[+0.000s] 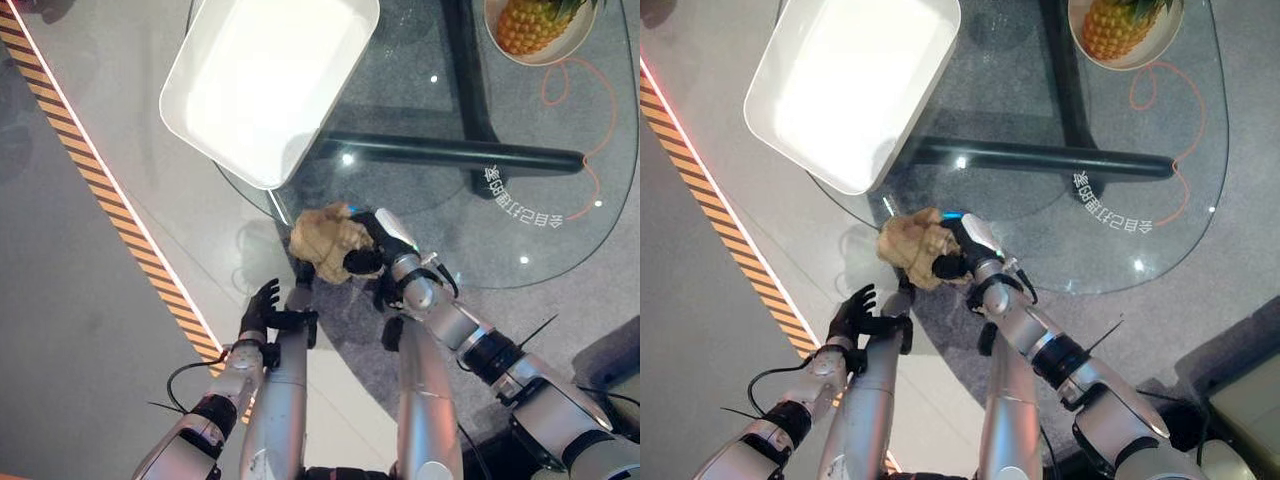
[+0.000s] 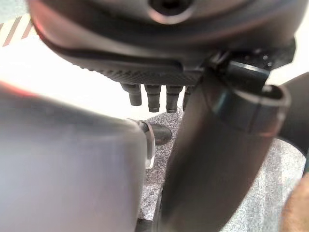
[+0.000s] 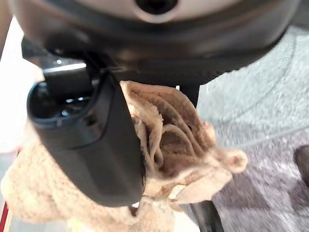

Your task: Wipe the table with a cloth and put it in the basket.

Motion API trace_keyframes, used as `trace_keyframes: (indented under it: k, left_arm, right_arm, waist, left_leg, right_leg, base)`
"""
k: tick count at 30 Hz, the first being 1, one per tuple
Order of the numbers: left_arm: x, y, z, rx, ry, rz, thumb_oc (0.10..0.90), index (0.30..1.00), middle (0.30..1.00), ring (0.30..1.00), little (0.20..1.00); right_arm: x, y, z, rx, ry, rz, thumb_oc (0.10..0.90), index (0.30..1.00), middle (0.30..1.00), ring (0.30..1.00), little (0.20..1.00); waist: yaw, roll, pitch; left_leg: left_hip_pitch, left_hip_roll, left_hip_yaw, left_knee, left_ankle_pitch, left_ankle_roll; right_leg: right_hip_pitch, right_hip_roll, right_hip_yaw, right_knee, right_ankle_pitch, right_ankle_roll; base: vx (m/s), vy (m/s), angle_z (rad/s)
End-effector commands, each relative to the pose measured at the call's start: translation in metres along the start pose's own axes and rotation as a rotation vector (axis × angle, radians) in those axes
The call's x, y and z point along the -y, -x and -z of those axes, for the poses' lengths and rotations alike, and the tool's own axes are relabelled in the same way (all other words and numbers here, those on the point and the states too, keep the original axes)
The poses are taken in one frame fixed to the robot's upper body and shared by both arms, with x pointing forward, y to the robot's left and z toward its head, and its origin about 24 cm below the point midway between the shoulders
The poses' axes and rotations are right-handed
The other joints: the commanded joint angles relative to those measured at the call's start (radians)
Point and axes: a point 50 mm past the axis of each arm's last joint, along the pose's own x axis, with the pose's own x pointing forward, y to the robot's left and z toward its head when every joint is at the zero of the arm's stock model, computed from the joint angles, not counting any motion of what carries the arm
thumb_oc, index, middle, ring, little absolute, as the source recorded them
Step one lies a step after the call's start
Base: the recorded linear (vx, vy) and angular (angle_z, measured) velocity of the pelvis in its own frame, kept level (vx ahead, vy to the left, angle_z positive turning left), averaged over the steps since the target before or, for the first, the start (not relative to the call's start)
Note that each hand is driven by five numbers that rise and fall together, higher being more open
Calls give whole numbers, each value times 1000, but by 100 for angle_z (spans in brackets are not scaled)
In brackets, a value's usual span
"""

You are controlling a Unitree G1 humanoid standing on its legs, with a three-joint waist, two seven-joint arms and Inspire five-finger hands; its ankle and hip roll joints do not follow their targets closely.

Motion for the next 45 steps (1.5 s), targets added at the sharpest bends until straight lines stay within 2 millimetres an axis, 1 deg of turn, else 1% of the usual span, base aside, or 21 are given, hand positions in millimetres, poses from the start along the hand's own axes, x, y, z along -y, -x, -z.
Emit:
trace_keyframes:
  k: [1,2,4,5,9,12,14,15,17,20,21,23,24,28,30,31,32,35,36,42,45]
  left_arm:
    - [-5,25,54,-156,16,-51,800,900,900,900,900]
    - [-7,25,55,-157,16,-53,800,900,900,900,900]
    - [-7,25,55,-157,16,-53,800,900,900,900,900]
    - [-10,26,56,-157,14,-59,800,900,900,900,900]
    - [-15,26,56,-158,10,-67,800,900,900,900,900]
    - [-18,28,58,-161,14,-76,800,900,900,900,900]
    - [-19,28,58,-161,14,-77,800,900,900,900,900]
    - [-21,29,60,-162,17,-80,800,900,900,900,900]
    - [-22,30,61,-162,21,-82,800,900,900,900,900]
    - [-21,30,61,-161,24,-82,800,900,900,900,900]
    - [-19,26,54,-145,29,-84,800,900,900,900,900]
    - [-19,26,54,-151,29,-86,800,900,900,900,900]
    - [-20,26,55,-157,33,-89,800,900,900,900,900]
    - [-20,28,58,-165,36,-92,800,900,900,900,900]
    - [-20,28,58,-165,36,-92,800,900,900,900,900]
    - [-20,28,59,-165,38,-95,800,900,900,900,900]
    - [-20,28,59,-165,38,-95,800,900,900,900,900]
    - [-18,27,57,-159,42,-93,800,900,900,900,900]
    - [-16,26,55,-155,44,-92,800,900,900,900,900]
    - [-12,23,51,-154,45,-81,800,900,900,900,900]
    - [-9,23,51,-152,41,-73,800,900,900,900,900]
  right_arm:
    - [89,-3,-14,81,-6,454,100,300,300,300,200]
    - [93,-2,-14,78,-6,471,100,300,300,300,200]
    - [93,-2,-14,78,-6,471,100,300,300,300,200]
    - [103,0,-10,62,-5,528,100,300,300,300,200]
    - [120,5,-3,29,21,611,100,300,300,300,200]
    - [134,10,7,-2,20,698,100,300,300,300,200]
    - [135,11,8,-5,15,713,100,300,300,300,200]
    - [147,14,11,-12,-11,781,100,300,300,300,200]
    - [156,19,13,-19,-53,872,100,300,300,300,200]
    - [161,23,15,-24,-86,934,100,300,300,300,200]
    - [171,27,12,-14,-111,1014,100,300,300,300,200]
    - [172,29,12,-14,-120,1040,100,300,300,300,200]
    - [177,32,12,-16,-129,1086,100,300,300,300,200]
    - [182,40,14,-22,-165,1185,100,300,300,300,200]
    - [182,40,14,-22,-165,1185,100,300,300,300,200]
    - [184,45,15,-16,-193,1238,100,300,300,300,200]
    - [184,45,15,-16,-193,1238,100,300,300,300,200]
    - [182,44,10,7,-195,1250,100,300,300,300,200]
    - [180,43,5,36,-205,1250,100,300,300,300,200]
    - [170,32,-16,116,-164,1115,100,300,300,300,200]
    - [159,23,-30,175,-125,980,100,300,300,300,200]
  waist:
    - [-2,7,-17]
    - [-3,6,-17]
    - [-3,6,-17]
    - [-6,4,-17]
    - [-12,0,-17]
    - [-17,0,-17]
    - [-17,0,-17]
    - [-20,-2,-17]
    - [-23,-5,-17]
    - [-25,-6,-17]
    - [-32,-10,-17]
    - [-33,-11,-17]
    - [-37,-13,-17]
    - [-40,-14,-17]
    - [-40,-14,-17]
    - [-43,-15,-17]
    - [-43,-15,-17]
    - [-43,-11,-17]
    - [-41,-10,-17]
    - [-34,-6,-17]
    - [-28,-5,-17]
  left_leg:
    - [20,-33,75,57,-91,70]
    - [20,-32,75,58,-93,70]
    - [20,-32,75,58,-93,70]
    - [19,-32,72,63,-100,71]
    - [17,-30,74,64,-105,73]
    - [16,-28,75,67,-111,76]
    - [16,-28,75,66,-111,76]
    - [15,-27,76,69,-116,76]
    - [16,-25,77,70,-119,74]
    - [16,-26,77,71,-122,75]
    - [-18,-27,83,63,-92,80]
    - [-17,-26,84,66,-95,81]
    - [-17,-26,87,64,-94,82]
    - [-20,-26,90,63,-96,82]
    - [-20,-26,90,63,-96,82]
    - [-18,-30,92,60,-98,83]
    - [-18,-30,92,60,-98,83]
    - [-23,-31,92,62,-97,84]
    - [-22,-32,93,60,-97,84]
    - [-24,-38,91,57,-93,83]
    - [-26,-41,90,53,-90,83]
  right_leg:
    - [13,24,2,-24,44,35]
    - [14,24,3,-23,42,35]
    - [14,24,3,-23,42,35]
    - [13,25,5,-22,40,36]
    - [13,27,9,-24,40,38]
    - [10,28,11,-24,40,40]
    - [10,28,11,-24,40,40]
    - [11,30,12,-27,39,40]
    - [15,34,13,-32,38,39]
    - [15,35,15,-32,38,39]
    - [-14,32,10,-46,67,33]
    - [-13,33,10,-45,66,33]
    - [-13,34,10,-50,68,33]
    - [-14,35,11,-56,69,33]
    - [-14,35,11,-56,69,33]
    - [-12,37,12,-60,69,33]
    - [-12,37,12,-60,69,33]
    - [-17,37,14,-60,70,33]
    - [-16,36,13,-60,68,33]
    - [-15,34,8,-63,67,32]
    - [-16,33,4,-65,64,31]
  base:
    - [4,-1,-12]
    - [2,-2,-9]
    - [5,-3,-8]
    - [11,-13,-5]
    - [1,-8,-3]
    - [3,-9,-4]
    - [1,-5,-2]
    - [0,0,0]
    - [-7,-8,-6]
    - [-19,-10,-7]
    - [-58,-16,-4]
    - [-30,-5,-8]
    - [-3,9,-13]
    - [1,6,-5]
    - [0,0,0]
    - [0,0,0]
    - [0,0,0]
    - [0,0,0]
    - [0,0,0]
    - [0,0,0]
    - [0,0,0]
